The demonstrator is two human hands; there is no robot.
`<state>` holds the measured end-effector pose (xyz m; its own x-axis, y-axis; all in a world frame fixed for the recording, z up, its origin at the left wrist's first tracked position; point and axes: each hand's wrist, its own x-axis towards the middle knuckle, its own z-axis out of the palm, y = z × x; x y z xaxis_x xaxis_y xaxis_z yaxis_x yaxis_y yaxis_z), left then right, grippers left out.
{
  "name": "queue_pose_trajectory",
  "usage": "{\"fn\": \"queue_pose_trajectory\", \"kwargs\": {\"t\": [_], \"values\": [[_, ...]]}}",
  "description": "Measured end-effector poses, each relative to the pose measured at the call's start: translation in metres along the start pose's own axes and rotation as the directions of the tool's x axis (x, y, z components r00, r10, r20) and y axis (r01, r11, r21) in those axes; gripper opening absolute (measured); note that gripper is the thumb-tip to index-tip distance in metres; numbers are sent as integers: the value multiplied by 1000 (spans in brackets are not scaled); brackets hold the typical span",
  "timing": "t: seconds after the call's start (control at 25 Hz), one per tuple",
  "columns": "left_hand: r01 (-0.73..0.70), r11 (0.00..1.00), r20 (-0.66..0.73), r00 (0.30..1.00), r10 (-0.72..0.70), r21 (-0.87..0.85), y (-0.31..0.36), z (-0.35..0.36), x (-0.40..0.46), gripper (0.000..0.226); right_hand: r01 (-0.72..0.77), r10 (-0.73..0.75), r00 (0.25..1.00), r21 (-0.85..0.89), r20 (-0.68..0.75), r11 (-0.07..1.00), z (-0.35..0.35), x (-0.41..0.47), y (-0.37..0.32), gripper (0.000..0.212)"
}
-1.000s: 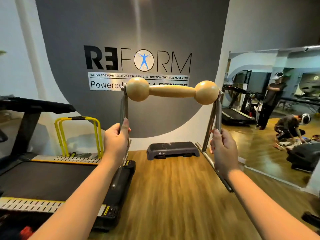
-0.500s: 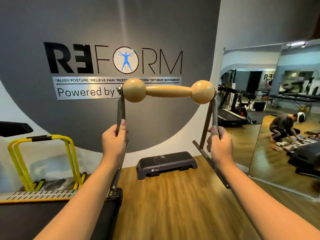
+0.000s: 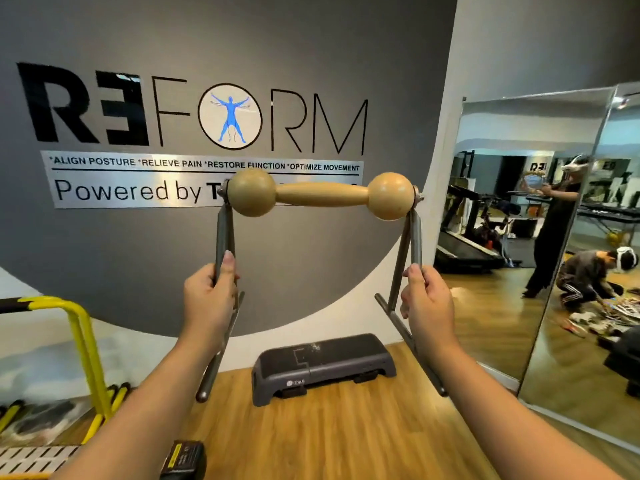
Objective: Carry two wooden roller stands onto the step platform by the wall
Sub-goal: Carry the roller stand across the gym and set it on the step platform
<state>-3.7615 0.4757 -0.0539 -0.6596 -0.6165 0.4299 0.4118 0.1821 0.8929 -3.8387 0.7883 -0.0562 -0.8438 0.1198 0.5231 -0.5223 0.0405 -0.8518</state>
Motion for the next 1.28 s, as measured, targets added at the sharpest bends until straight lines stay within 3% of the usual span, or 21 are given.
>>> {"fn": "queue_pose_trajectory", "kwargs": {"t": [0.36,0.68,0.92,1.04,1.28], "values": [[16,1000,-62,998,-16,8,-85,127,151,45,4,-2,999,-28,50,1000,56,204,119,33],[23,999,-29,999,-23,-22,-206,200,313,51,-14,14,1000,4,7,1000,148,355,253,36],[-2,999,5,1000,2,-39,-300,249,429,62,-134,134,991,82,1,988,222,463,353,45],[-7,999,-1,1000,7,-32,-351,270,463,80,-190,189,982,132,14,973,244,497,400,41],[110,994,-17,994,-110,-22,-468,318,527,85,-392,385,918,346,93,852,287,593,507,24]]}}
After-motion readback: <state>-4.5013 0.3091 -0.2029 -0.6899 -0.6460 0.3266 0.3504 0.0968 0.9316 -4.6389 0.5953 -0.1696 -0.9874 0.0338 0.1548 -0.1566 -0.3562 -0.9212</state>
